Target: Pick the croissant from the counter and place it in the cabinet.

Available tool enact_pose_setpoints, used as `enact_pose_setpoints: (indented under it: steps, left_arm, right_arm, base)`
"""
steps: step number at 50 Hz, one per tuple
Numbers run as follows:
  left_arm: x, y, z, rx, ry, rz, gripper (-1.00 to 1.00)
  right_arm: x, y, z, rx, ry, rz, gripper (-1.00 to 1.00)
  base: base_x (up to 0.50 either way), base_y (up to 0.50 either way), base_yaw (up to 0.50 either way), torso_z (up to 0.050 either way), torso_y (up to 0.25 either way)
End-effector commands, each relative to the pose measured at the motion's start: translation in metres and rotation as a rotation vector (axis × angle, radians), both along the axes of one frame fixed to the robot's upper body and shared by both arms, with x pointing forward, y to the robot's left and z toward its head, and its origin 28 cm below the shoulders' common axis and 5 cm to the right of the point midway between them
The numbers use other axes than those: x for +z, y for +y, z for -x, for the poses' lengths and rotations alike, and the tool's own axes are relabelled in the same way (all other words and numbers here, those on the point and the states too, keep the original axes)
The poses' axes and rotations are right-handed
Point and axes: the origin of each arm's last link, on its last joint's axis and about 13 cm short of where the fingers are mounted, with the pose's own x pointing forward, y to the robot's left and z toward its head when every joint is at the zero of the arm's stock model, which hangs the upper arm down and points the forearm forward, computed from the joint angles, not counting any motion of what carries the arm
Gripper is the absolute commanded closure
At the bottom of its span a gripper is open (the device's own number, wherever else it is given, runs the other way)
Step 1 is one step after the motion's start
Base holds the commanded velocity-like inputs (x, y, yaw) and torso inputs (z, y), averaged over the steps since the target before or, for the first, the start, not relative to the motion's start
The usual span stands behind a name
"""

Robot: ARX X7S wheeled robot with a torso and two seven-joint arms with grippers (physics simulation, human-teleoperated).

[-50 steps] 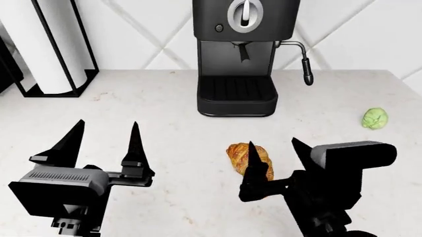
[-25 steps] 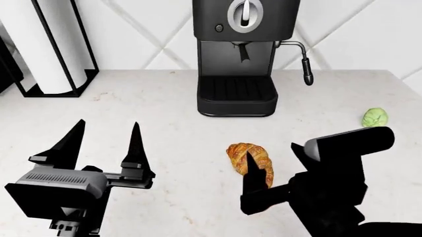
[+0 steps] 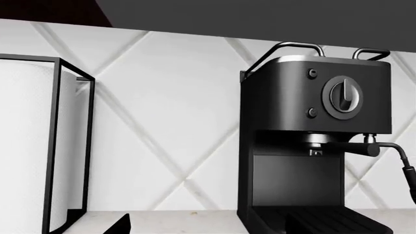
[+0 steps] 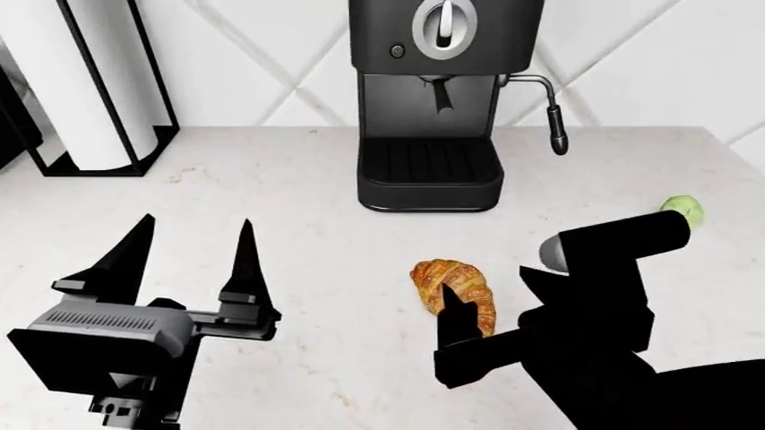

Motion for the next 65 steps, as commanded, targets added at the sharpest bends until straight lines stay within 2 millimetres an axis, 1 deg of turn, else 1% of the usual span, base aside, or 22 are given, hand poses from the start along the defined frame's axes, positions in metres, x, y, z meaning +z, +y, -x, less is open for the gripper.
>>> enact_pose_setpoints:
  steps: [1,19,35,42,51,58,65]
  left_arm:
    - [0.0,0.001,-0.001,-0.001,0.0,0.0,-1.0]
    - [0.0,0.002,-0.001,0.001,0.002,0.003,-1.0]
    - [-0.001,0.003,-0.002,0.003,0.005,0.005,-1.0]
    - [-0.001,0.004,-0.003,0.005,0.006,0.008,-1.0]
    - [-0.002,0.005,-0.004,0.008,0.008,0.012,-1.0]
    - [-0.002,0.005,-0.004,0.009,0.009,0.015,-1.0]
    - [-0.001,0.005,-0.004,0.007,0.007,0.016,-1.0]
  right_arm:
    - [0.001,0.001,-0.004,0.009,0.053,-0.029,-1.0]
    - [-0.004,0.0,-0.017,-0.014,0.081,-0.033,-1.0]
    - [-0.014,0.0,-0.027,-0.013,0.111,-0.004,-1.0]
    - [-0.019,-0.002,-0.035,-0.024,0.12,0.015,-1.0]
    - [-0.022,-0.002,-0.041,0.008,0.144,0.031,-1.0]
    - [-0.02,-0.003,-0.041,0.043,0.154,0.055,-1.0]
    - [-0.022,-0.004,-0.041,0.056,0.164,0.077,-1.0]
  base:
    - [0.0,0.0,0.0,0.0,0.0]
    - [0.0,0.0,0.0,0.0,0.0]
    - [0.0,0.0,0.0,0.0,0.0]
    - [0.0,0.0,0.0,0.0,0.0]
    - [0.0,0.0,0.0,0.0,0.0]
    - [0.0,0.0,0.0,0.0,0.0]
    - [0.0,0.0,0.0,0.0,0.0]
